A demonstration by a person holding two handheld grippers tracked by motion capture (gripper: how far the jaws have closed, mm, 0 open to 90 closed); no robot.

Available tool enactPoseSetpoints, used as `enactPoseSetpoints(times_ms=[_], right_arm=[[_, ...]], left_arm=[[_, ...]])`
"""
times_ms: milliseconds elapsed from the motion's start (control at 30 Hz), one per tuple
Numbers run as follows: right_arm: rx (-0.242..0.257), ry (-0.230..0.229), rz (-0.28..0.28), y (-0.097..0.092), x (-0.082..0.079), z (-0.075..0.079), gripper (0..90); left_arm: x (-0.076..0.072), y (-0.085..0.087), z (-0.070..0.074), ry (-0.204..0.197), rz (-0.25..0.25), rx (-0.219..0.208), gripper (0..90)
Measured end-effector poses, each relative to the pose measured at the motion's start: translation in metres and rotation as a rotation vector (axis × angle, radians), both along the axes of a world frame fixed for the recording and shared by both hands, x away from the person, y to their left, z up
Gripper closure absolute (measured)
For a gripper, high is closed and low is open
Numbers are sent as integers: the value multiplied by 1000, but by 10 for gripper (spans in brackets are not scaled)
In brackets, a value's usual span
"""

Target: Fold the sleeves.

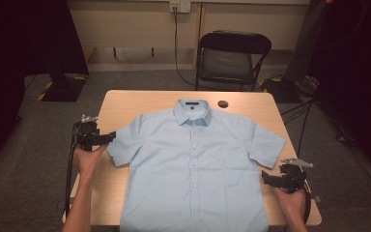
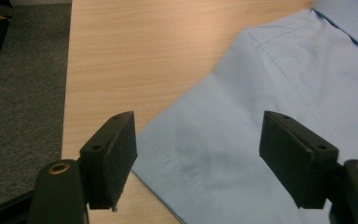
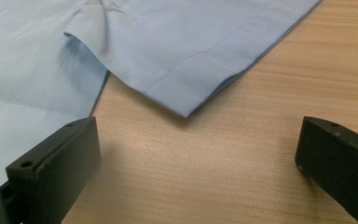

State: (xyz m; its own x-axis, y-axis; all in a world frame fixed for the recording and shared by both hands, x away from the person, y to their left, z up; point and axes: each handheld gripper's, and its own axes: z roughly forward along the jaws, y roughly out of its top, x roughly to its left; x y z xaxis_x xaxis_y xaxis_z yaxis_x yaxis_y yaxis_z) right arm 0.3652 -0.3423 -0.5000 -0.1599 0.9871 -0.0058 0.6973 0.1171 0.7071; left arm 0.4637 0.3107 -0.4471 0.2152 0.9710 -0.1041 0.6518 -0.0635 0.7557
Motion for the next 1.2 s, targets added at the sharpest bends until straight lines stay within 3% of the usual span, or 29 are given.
enactPoseSetpoints(times_ms=[67, 100, 133, 233, 300, 700, 767, 967, 1100, 1200], right_arm=[[0, 0, 0, 0, 0, 0, 0], [0, 0, 0, 0, 0, 0, 0], [0, 0, 0, 0, 0, 0, 0], [0, 0, 0, 0, 0, 0, 0], [0, 0, 0, 0, 0, 0, 0], [0, 0, 0, 0, 0, 0, 0], [0, 0, 0, 0, 0, 0, 0], [0, 0, 0, 0, 0, 0, 0], [0, 0, 1, 0, 1, 0, 0], [0, 0, 1, 0, 1, 0, 0]], left_arm=[[-1, 4, -6, -28, 30, -36, 313], [1, 5, -10, -3, 43, -38, 313], [3, 5, -15, 25, 46, -9, 318], [5, 4, -17, 37, 55, 26, 344], [7, 5, -22, 46, 72, 37, 381], [14, 5, -35, 83, 114, 61, 414], [15, 4, -37, 105, 126, 76, 416], [15, 5, -40, 108, 124, 93, 446], [11, 7, -44, 67, 134, 77, 499], [11, 6, -43, 68, 129, 79, 520]])
